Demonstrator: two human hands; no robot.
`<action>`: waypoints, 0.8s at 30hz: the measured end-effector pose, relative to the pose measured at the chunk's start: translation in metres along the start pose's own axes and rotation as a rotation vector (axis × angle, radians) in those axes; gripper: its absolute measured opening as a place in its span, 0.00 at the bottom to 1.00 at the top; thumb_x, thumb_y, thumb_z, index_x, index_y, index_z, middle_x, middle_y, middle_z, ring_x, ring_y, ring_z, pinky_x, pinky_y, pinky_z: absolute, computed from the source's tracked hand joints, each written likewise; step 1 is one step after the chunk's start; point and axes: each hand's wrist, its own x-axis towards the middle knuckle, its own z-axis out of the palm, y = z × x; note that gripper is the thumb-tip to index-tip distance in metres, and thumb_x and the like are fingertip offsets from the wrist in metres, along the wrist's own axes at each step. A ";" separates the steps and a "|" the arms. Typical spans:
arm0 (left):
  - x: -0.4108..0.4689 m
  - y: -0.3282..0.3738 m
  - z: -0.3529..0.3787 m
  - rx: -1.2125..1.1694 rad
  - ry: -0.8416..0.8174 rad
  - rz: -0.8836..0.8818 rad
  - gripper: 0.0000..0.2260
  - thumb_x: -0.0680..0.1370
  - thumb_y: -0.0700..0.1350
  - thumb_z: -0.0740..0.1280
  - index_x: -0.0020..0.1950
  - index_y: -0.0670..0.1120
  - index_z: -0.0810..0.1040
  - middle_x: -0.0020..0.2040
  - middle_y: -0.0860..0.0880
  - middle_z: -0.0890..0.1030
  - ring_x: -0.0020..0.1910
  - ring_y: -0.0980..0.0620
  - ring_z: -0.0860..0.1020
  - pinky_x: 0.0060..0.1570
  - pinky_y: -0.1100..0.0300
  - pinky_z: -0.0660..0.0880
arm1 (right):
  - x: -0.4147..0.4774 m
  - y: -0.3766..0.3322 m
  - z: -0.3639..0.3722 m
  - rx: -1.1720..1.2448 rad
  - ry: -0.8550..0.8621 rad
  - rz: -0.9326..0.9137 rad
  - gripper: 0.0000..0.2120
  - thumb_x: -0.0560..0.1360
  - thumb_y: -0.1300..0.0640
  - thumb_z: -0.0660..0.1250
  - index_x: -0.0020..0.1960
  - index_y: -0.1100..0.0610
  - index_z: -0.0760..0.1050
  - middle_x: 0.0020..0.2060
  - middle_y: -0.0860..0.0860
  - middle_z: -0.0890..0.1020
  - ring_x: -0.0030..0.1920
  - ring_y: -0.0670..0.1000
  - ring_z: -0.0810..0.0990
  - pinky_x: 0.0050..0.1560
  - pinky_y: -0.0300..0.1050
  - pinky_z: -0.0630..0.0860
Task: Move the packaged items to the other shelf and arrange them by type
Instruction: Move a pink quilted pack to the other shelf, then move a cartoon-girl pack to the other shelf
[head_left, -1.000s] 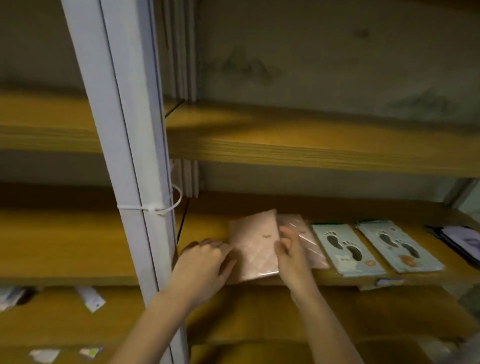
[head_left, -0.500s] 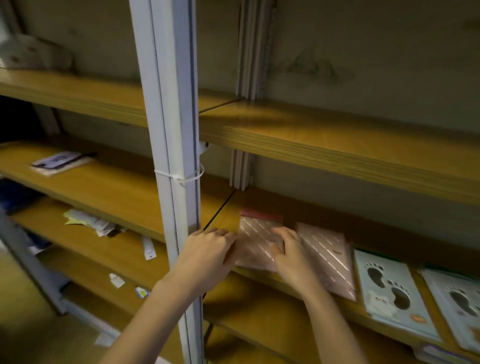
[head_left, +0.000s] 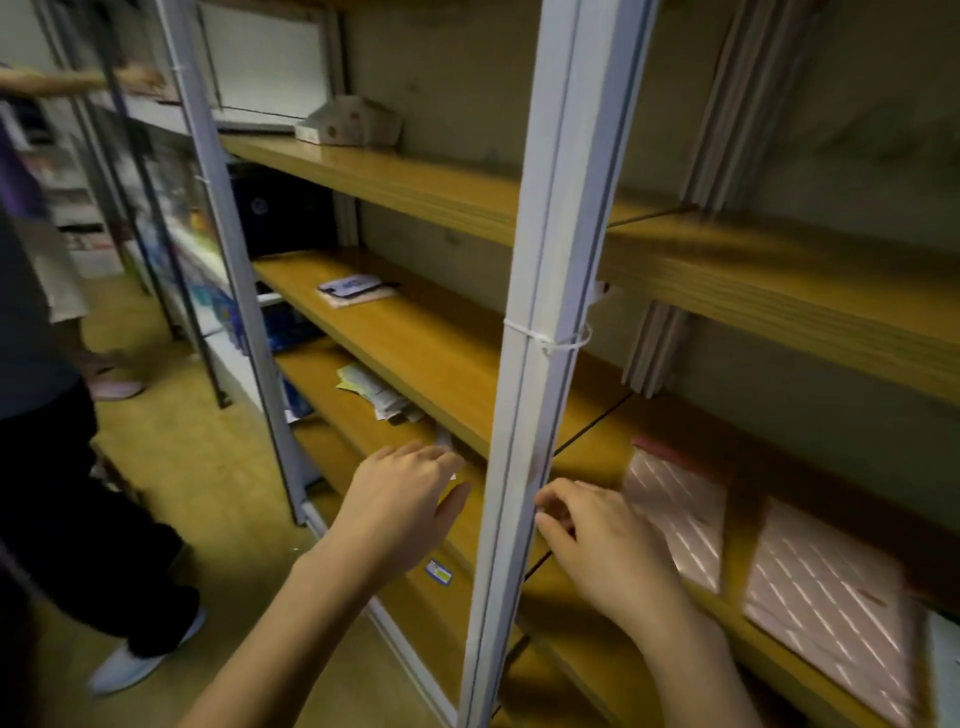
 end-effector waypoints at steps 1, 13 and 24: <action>-0.002 -0.007 0.000 0.001 -0.005 -0.025 0.15 0.78 0.54 0.57 0.53 0.48 0.79 0.46 0.50 0.82 0.47 0.47 0.80 0.42 0.55 0.75 | 0.004 -0.007 0.004 0.000 -0.010 -0.018 0.11 0.80 0.50 0.57 0.60 0.46 0.71 0.56 0.43 0.77 0.55 0.46 0.76 0.55 0.45 0.76; 0.008 -0.131 0.001 0.076 -0.108 -0.173 0.15 0.80 0.54 0.53 0.58 0.50 0.74 0.52 0.52 0.78 0.54 0.52 0.75 0.52 0.58 0.73 | 0.108 -0.099 0.049 -0.116 -0.040 -0.152 0.15 0.80 0.49 0.57 0.65 0.47 0.68 0.59 0.45 0.77 0.58 0.47 0.75 0.56 0.43 0.75; 0.021 -0.299 -0.007 0.030 -0.143 -0.119 0.15 0.80 0.54 0.53 0.62 0.52 0.70 0.59 0.54 0.75 0.58 0.55 0.72 0.59 0.61 0.67 | 0.220 -0.209 0.122 -0.118 -0.038 -0.020 0.15 0.80 0.49 0.57 0.65 0.48 0.69 0.60 0.46 0.77 0.59 0.48 0.76 0.56 0.43 0.76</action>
